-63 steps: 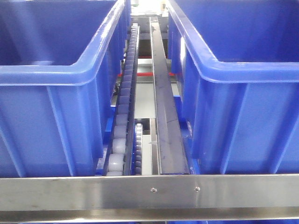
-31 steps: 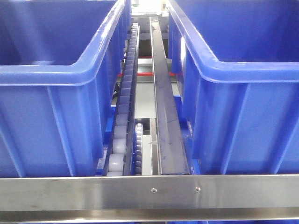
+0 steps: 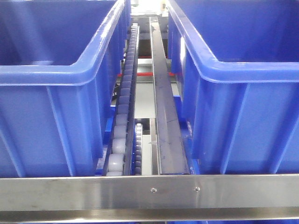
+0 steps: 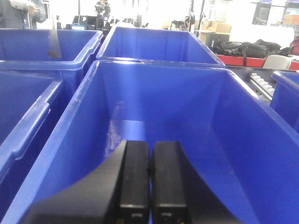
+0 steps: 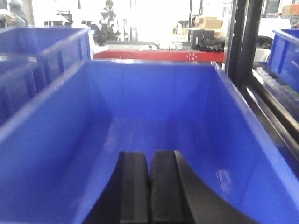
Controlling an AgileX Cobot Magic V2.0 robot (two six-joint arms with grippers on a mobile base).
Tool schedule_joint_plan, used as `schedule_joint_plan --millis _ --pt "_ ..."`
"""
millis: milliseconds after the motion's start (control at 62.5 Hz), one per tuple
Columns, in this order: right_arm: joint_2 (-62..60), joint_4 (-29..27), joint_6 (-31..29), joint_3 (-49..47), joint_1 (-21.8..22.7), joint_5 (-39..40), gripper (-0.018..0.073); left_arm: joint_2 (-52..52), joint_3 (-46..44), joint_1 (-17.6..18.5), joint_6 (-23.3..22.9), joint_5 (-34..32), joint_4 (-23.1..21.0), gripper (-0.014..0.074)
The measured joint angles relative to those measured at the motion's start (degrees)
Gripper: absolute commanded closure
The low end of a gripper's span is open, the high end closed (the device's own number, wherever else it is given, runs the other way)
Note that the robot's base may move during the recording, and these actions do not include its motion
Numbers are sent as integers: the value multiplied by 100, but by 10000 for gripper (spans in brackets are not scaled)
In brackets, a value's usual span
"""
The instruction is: Pick and sort blue part to right shelf
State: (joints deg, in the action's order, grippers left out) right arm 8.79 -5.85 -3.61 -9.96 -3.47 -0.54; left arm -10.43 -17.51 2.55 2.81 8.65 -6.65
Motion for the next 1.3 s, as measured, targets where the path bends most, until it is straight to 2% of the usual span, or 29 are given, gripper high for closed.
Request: schedule_joint_plan --millis 400,768,992,1136,1296 --pt "-937 59 0 1120 0 -60 531 0 0 0 0 0 0 461" --pt "-937 76 0 1171 50 187 531 0 0 0 0 0 0 461" --pt "-937 158 601 1171 123 200 531 0 0 0 0 0 0 461" --pt "-937 430 678 1171 152 200 531 0 0 0 0 0 0 461" --pt "-937 491 700 1171 162 200 531 0 0 0 0 0 0 461"
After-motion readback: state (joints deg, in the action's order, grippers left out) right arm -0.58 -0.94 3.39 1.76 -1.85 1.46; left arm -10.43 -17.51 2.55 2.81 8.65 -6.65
